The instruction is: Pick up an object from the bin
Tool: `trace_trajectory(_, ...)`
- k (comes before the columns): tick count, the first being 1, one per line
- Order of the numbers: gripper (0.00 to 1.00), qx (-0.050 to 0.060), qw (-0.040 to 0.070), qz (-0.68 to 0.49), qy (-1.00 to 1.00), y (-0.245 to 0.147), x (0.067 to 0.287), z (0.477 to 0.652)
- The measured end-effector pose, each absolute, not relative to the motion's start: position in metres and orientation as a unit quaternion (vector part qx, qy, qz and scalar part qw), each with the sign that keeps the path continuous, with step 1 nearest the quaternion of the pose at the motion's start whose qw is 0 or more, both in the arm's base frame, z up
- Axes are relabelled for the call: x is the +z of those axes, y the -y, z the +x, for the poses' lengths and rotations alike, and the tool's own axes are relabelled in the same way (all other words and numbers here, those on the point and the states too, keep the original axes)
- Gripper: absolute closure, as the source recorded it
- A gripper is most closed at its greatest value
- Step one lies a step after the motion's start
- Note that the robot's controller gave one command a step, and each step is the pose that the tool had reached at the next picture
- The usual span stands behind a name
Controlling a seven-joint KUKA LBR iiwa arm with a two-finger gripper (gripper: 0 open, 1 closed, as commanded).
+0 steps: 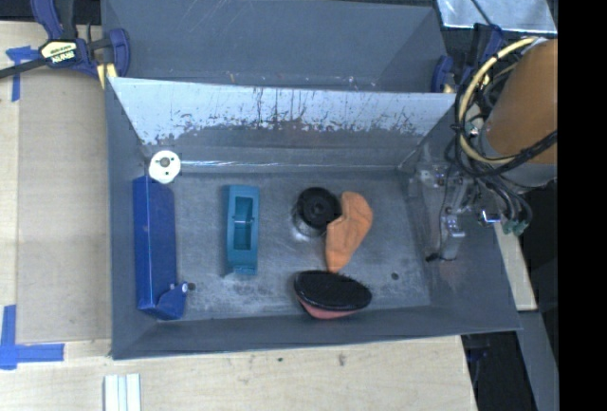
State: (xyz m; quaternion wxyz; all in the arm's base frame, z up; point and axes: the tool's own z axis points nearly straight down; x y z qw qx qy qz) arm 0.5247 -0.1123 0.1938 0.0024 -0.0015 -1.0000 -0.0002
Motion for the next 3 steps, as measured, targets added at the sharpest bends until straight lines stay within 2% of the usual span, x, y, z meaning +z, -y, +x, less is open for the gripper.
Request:
trace_trajectory(1, 0.00, 0.000, -0.002, 0.000, 1.000, 0.112, 0.199, 0.526)
trace_trajectory(2, 0.00, 0.002, -0.006, 0.011, 1.000, 0.072, 0.148, 0.568)
trace_trajectory(3, 0.00, -0.001, 0.001, 0.009, 1.000, 0.051, 0.124, 0.565)
